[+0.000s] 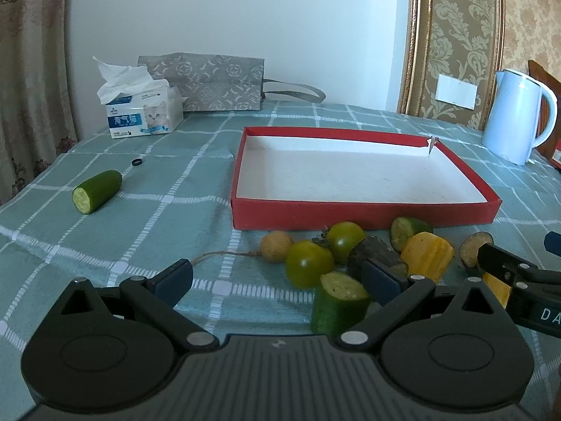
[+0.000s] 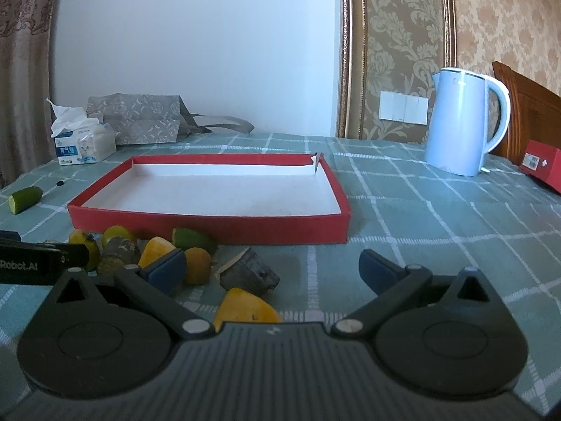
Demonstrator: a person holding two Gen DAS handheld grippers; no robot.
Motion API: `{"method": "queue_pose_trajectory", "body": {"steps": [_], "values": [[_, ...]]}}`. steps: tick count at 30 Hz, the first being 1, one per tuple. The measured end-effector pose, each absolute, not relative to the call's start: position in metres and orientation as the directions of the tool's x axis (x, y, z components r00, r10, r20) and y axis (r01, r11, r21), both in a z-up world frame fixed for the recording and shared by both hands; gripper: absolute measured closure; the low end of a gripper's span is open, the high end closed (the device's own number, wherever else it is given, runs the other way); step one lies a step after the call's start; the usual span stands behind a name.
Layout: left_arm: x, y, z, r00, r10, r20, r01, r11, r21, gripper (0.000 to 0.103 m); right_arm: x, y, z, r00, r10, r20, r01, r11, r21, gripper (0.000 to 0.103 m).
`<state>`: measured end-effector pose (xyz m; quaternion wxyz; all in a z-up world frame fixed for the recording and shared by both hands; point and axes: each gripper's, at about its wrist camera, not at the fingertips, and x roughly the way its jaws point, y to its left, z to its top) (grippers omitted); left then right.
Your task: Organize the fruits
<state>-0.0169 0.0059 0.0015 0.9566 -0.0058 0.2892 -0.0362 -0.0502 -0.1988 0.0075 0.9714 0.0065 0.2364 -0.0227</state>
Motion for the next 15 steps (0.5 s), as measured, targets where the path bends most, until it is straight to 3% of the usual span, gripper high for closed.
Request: {"method": "queue_pose_trajectory", "body": {"steps": [15], "values": [[-0.0181, 0.0042, -0.0008, 0.827, -0.082, -0.557, 0.075, 0.997, -0.035, 0.0, -0.05, -0.2015, 0.005, 0.883, -0.03, -0.468, 0.045, 0.999, 0.021, 0.0]]}}
